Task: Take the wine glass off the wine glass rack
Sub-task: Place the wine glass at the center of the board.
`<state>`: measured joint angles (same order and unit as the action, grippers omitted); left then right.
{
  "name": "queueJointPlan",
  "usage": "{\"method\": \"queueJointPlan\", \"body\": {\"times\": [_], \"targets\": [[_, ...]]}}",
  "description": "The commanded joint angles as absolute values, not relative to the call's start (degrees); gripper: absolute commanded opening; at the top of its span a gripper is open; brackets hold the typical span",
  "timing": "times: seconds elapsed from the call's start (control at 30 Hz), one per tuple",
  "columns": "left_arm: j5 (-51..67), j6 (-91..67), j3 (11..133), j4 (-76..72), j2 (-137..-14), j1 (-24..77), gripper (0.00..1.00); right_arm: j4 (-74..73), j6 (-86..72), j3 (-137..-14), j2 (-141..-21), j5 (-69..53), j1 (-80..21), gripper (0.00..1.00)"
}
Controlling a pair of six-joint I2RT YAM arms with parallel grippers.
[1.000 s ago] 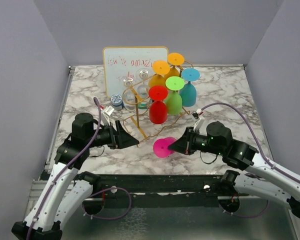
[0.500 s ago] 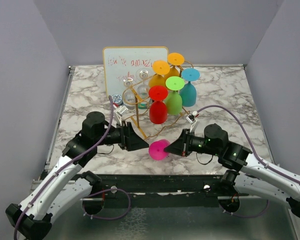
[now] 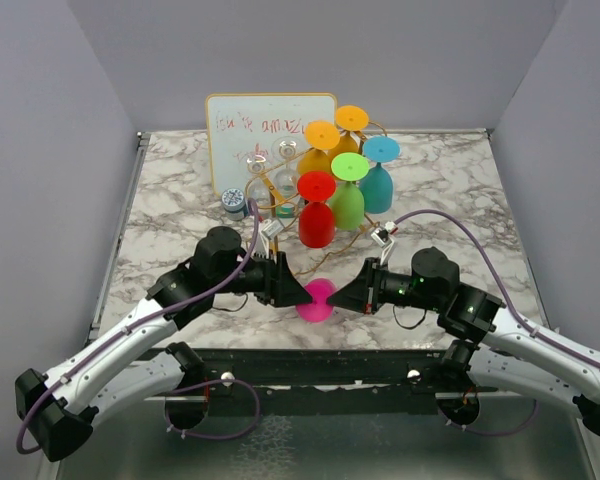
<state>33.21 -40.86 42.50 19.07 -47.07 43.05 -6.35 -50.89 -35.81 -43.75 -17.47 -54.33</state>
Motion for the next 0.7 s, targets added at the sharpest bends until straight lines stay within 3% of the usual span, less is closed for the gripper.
{"method": "queueJointPlan", "body": {"times": [0.0,0.03,0.17,0.43,0.57,0.67], "targets": [[33.9,-39.9,42.8,15.8,-47.5,44.0,0.42,-4.3,-50.0,-36.3,-43.6,-20.1,-54.7,0.01],[33.9,-39.8,42.8,15.7,-47.4,44.0,0.35,-4.2,-50.3,-36.3,-43.8,-20.4,-54.6,0.01],[33.9,-39.9,42.2,15.7,-46.3,44.0,0.32,-3.5,-51.1,-35.7,-43.9,-20.9,-54.7,0.01],[34.4,-40.2,42.5,15.7,-45.7,44.0,0.09,-4.3,-51.0,-35.7,-42.9,-20.1,-54.7,0.01],[35.2,-40.0,42.5,15.7,-45.9,44.0,0.06,-4.0,-51.0,-35.6,-43.1,-20.7,-54.7,0.00],[35.9,-39.8,42.5,15.7,-45.8,44.0,0.11,-3.7,-51.0,-35.7,-43.0,-21.0,-54.6,0.01]]}}
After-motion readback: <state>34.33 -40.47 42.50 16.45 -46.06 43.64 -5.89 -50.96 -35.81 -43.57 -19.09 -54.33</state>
